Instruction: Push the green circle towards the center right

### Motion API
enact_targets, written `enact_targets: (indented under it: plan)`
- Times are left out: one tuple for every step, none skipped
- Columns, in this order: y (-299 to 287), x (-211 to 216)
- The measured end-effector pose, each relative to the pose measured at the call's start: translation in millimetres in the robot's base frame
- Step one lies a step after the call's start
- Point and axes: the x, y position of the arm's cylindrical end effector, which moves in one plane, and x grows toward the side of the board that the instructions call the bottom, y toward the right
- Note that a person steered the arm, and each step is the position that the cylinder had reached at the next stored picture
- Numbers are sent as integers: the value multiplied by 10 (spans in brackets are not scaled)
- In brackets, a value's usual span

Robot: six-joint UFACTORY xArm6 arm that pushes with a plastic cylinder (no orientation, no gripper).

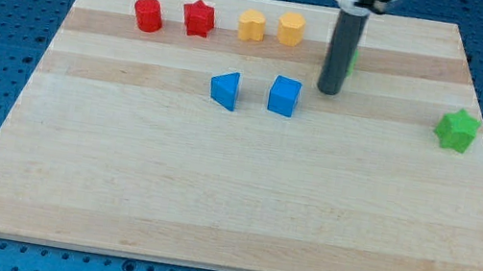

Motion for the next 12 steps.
enact_targets:
  plan:
    - [-85,-268]
    - [-76,-540]
    - [40,-627]
    - [374,-627]
    - [843,-627]
    - [1050,-605]
    - [962,-610]
    - [752,-592]
    - [813,-504]
    - [986,-408]
    - [1182,-391]
    - [1340,-334]
